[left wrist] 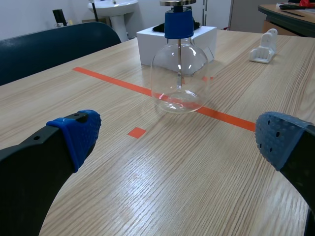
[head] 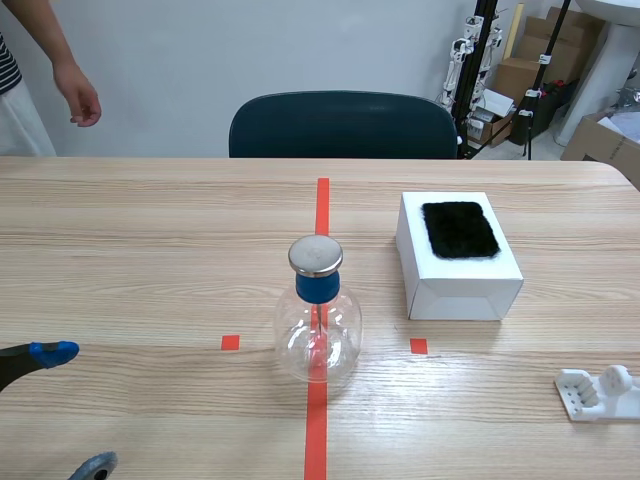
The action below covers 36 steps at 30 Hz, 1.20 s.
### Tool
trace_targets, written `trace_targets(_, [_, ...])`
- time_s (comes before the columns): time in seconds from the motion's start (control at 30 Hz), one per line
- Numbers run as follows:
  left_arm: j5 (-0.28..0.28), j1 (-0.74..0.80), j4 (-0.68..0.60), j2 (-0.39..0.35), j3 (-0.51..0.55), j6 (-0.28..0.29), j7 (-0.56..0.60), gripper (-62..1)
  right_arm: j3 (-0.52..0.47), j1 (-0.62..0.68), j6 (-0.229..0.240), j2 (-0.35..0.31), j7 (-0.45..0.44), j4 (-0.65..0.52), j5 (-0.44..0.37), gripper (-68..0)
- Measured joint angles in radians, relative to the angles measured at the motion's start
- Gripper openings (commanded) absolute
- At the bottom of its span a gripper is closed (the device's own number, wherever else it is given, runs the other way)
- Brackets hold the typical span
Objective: Do the electroscope experiment. put the rod down on the box
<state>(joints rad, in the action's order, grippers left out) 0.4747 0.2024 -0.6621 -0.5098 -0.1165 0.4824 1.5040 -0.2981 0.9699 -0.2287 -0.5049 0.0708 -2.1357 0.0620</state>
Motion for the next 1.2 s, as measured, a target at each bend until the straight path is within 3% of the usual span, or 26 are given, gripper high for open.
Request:
trace_targets(0.17, [0.0, 0.0, 0.0, 0.0, 0.0, 0.0, 0.0, 1.4, -0.016, -0.155, 0.055, -0.002, 0.243, 0.0, -0.099, -63.4])
trace_targets(0.27, [0.0, 0.0, 0.0, 0.0, 0.0, 0.0, 0.0, 1.4, -0.015, -0.222, 0.057, -0.028, 0.375, 0.003, -0.211, -63.4])
trace_targets(0.4, [0.0, 0.0, 0.0, 0.0, 0.0, 0.0, 0.0, 1.4, -0.014, -0.296, 0.066, -0.08, 0.511, 0.023, -0.367, -63.4])
trace_targets(0.53, [0.0, 0.0, 0.0, 0.0, 0.0, 0.0, 0.0, 1.4, -0.014, -0.387, 0.159, -0.091, 0.615, 0.082, -0.493, -63.4])
trace_targets(0.67, [0.0, 0.0, 0.0, 0.0, 0.0, 0.0, 0.0, 1.4, -0.01, -0.482, 0.183, -0.088, 0.727, 0.166, -0.592, -63.4])
trace_targets(0.8, [0.0, 0.0, 0.0, 0.0, 0.0, 0.0, 0.0, 1.4, 0.027, -0.576, 0.181, -0.088, 0.806, 0.226, -0.636, -63.4])
trace_targets(1.07, [0.0, 0.0, 0.0, 0.0, 0.0, 0.0, 0.0, 1.4, 0.132, -0.746, 0.181, -0.088, 0.827, 0.322, -0.647, -63.4])
trace_targets(1.2, [0.0, 0.0, 0.0, 0.0, 0.0, 0.0, 0.0, 1.4, 0.195, -0.818, 0.181, -0.086, 0.894, 0.426, -0.647, -63.4])
